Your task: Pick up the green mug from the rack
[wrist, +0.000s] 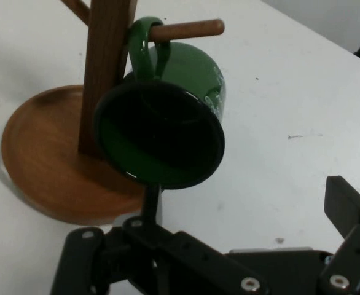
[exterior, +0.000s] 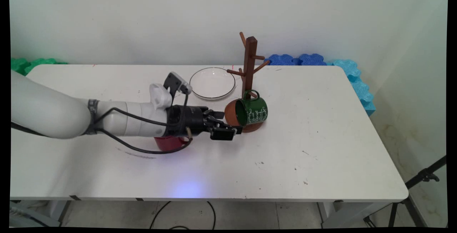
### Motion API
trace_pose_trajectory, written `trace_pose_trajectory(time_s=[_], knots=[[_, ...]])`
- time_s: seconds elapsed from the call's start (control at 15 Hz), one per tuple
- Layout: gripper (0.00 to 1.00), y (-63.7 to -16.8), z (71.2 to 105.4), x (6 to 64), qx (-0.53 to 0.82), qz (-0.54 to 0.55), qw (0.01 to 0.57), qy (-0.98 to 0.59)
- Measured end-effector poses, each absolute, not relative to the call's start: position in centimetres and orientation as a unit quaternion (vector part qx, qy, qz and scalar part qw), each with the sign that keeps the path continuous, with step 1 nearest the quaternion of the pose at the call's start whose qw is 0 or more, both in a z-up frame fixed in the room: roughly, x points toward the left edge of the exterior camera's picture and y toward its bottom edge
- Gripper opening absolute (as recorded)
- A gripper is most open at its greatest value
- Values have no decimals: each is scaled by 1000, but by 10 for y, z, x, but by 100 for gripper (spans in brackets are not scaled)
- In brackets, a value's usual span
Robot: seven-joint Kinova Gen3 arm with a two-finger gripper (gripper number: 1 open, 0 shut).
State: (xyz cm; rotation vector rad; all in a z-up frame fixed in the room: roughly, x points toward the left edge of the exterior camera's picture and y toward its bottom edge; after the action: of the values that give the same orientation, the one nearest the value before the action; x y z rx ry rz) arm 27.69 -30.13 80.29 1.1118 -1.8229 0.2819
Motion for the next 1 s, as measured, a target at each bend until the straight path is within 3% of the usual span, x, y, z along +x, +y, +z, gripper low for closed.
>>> trace_pose_trajectory(time_s=[1.0], knots=[[100,-322,771,244,447,130,491,-736]])
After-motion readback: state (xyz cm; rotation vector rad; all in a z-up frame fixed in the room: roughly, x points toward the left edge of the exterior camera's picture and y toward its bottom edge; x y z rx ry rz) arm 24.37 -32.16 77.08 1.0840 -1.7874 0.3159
